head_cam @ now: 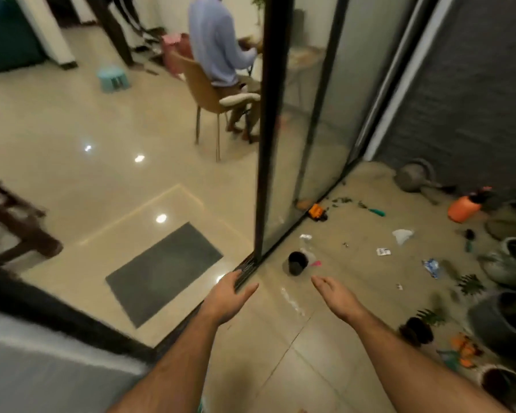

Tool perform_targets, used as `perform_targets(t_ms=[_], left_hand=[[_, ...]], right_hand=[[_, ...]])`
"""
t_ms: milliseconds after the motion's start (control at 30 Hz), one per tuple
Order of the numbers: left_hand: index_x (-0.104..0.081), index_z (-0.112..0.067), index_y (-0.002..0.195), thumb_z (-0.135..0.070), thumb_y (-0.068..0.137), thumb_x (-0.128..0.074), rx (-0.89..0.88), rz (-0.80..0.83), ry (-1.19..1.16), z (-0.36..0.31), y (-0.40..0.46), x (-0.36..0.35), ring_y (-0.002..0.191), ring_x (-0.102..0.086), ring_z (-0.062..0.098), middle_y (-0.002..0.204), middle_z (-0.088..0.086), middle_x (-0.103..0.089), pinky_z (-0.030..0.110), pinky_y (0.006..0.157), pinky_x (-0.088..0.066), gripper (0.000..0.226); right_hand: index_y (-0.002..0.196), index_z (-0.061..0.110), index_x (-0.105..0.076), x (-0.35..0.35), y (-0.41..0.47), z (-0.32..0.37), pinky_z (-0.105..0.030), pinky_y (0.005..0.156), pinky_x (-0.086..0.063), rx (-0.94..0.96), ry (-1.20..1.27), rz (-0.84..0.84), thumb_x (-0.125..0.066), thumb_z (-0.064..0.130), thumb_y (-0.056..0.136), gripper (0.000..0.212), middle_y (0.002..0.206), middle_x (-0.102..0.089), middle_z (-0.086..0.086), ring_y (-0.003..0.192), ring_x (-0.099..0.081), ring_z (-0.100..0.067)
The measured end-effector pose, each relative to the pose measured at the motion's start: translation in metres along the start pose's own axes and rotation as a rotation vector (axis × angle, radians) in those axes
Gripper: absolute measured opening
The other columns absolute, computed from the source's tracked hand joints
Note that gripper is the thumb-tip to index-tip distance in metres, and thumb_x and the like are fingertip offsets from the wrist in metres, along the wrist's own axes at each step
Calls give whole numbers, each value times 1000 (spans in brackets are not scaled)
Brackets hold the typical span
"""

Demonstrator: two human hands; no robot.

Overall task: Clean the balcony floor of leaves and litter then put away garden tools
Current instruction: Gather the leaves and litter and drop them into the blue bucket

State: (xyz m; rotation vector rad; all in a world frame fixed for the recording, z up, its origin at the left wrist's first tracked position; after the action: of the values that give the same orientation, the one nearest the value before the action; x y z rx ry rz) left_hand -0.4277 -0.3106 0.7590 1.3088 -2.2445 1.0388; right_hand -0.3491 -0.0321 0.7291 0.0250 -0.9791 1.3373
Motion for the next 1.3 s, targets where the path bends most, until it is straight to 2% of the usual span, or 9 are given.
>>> perform_targets(t_ms=[100,267,400,600,800,933,1100,1200,1300], left_hand=[[-39,-15,150,-66,88,-54,-137,52,67,-81,32,-25,140,-40,17,154,2,-42,28,114,-30,82],[-38,-15,151,-67,88,-55,-317,119,171,-197,64,-88,141,-40,19,154,4,-42,33,116,-32,84],[-37,-17,152,-68,88,-53,-416,213,264,-252,75,-141,141,-38,17,155,3,-40,30,115,-31,84],[-37,-21,152,-64,89,-57,-478,318,307,-279,109,-186,128,-52,16,154,1,-41,32,109,-39,78],[-38,-19,152,-62,92,-52,-547,410,397,-285,148,-202,141,-39,18,155,3,-41,33,114,-32,75],[-39,-20,151,-68,89,-51,-530,499,434,-274,173,-200,137,-44,19,154,2,-42,34,114,-34,79],[-44,-20,148,-95,67,-39,-522,561,449,-261,214,-214,127,-53,24,150,1,-48,40,110,-41,110],[-42,-16,149,-70,86,-53,-514,614,439,-270,211,-221,139,-41,20,153,3,-44,31,114,-30,84],[-38,-14,151,-60,92,-55,-479,650,419,-271,222,-227,145,-33,18,156,5,-39,28,116,-24,77]], right_hand=[[129,18,-64,68,-1,-32,-40,109,-40,-4,49,-125,-24,105,56,121,133,-63,-3,125,-55,-20],[144,17,-49,167,-33,-75,-37,112,-33,-126,23,-293,-41,76,87,83,148,-47,-10,136,-43,-27],[146,19,-47,210,-47,-117,-36,112,-34,-205,25,-396,-42,74,88,80,150,-45,-9,137,-42,-27],[146,20,-46,219,-44,-153,-35,112,-35,-289,109,-459,-43,75,87,81,150,-46,-6,138,-41,-23],[141,21,-52,198,-21,-188,-39,104,-44,-397,154,-478,-19,107,49,130,139,-55,-5,124,-53,-23],[134,17,-57,184,-13,-187,-41,102,-46,-458,212,-489,-32,99,64,111,126,-58,1,116,-52,-17],[146,16,-46,176,-13,-174,-36,110,-35,-533,294,-502,-57,66,88,78,149,-45,-8,137,-43,-24],[145,18,-47,174,-10,-187,-36,110,-37,-582,320,-503,-61,67,84,80,149,-45,-7,135,-44,-23],[142,19,-51,180,11,-193,-34,105,-39,-593,310,-496,-63,67,82,78,147,-49,-6,131,-48,-22]])
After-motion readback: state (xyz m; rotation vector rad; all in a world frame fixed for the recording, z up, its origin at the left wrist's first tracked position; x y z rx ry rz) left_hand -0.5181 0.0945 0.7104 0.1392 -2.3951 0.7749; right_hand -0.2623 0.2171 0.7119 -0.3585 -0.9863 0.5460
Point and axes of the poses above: each hand's wrist, its own y-axis towards the middle knuckle, its own x-axis out of the back of the hand, z = x × y, the point moved 10 cm from there along y, towards the middle knuckle
